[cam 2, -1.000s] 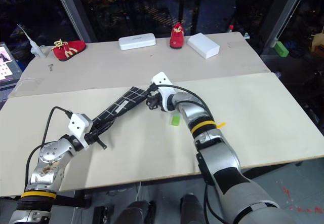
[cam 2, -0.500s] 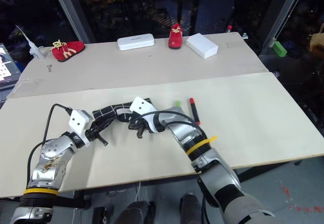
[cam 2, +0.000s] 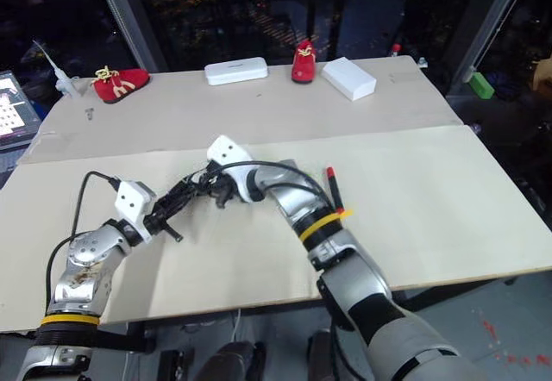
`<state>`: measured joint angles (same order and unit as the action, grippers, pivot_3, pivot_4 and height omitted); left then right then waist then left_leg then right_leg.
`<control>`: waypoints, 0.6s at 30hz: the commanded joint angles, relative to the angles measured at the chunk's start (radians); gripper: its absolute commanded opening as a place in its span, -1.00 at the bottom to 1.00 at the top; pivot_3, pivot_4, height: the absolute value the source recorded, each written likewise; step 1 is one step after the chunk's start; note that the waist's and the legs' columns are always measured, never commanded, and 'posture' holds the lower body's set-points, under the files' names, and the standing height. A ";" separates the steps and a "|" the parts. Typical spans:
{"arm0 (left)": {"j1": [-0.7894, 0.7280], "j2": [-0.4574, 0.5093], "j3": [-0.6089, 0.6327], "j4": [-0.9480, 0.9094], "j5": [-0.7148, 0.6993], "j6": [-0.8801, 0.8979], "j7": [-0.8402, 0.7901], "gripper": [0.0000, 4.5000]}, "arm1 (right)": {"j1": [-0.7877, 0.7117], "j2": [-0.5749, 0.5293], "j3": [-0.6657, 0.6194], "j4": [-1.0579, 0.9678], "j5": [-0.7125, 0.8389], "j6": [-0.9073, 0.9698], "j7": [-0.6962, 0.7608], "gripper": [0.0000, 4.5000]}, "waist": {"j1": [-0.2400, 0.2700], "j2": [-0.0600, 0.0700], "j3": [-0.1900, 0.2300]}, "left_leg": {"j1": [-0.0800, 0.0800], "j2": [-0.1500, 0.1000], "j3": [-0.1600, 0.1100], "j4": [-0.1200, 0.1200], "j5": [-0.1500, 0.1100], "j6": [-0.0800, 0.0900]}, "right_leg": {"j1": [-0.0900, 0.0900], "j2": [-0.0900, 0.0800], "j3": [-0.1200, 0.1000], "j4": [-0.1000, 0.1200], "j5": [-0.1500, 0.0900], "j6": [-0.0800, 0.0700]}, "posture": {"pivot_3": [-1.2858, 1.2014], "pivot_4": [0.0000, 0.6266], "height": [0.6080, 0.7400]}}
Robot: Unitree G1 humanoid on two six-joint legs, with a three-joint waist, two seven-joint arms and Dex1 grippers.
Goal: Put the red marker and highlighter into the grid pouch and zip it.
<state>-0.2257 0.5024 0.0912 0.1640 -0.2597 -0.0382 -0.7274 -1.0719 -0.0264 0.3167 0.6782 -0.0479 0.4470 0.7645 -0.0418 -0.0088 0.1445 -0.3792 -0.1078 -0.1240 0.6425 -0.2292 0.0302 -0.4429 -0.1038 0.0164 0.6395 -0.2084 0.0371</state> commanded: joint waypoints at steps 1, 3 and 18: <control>-0.006 0.006 0.002 -0.043 -0.006 0.003 -0.013 -1.00 | -0.042 -0.031 -0.009 0.044 -0.015 -0.089 0.023 -0.99 | -0.003 0.000 0.000 | 0.000 0.000 0.000 0.000 0.000 0.000 | 0.000 0.000 0.000 0.000 0.000 0.000 | 0.03 -0.52 1.00; -0.006 0.006 0.002 -0.044 -0.007 0.005 -0.014 -1.00 | -0.050 -0.032 -0.015 0.054 -0.005 -0.095 0.040 -0.99 | -0.009 0.000 0.000 | 0.000 0.000 0.000 0.000 0.000 0.000 | -0.001 0.000 0.000 0.000 0.000 0.000 | 0.03 -0.52 1.00; -0.025 0.009 0.012 -0.039 -0.012 0.022 -0.022 -1.00 | -0.011 0.085 0.053 -0.047 0.006 -0.052 0.125 -0.99 | -0.024 0.000 0.000 | -0.001 0.002 0.001 0.000 -0.001 0.000 | -0.002 0.001 0.001 0.001 0.000 0.000 | 0.03 -0.52 1.00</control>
<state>-0.2342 0.5035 0.0960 0.1588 -0.2601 -0.0152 -0.7404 -1.0528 0.0323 0.3744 0.6934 -0.0621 0.3922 0.8682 -0.0662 -0.0088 0.1445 -0.3798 -0.1063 -0.1231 0.6429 -0.2298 0.0301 -0.4447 -0.1024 0.0174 0.6408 -0.2083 0.0369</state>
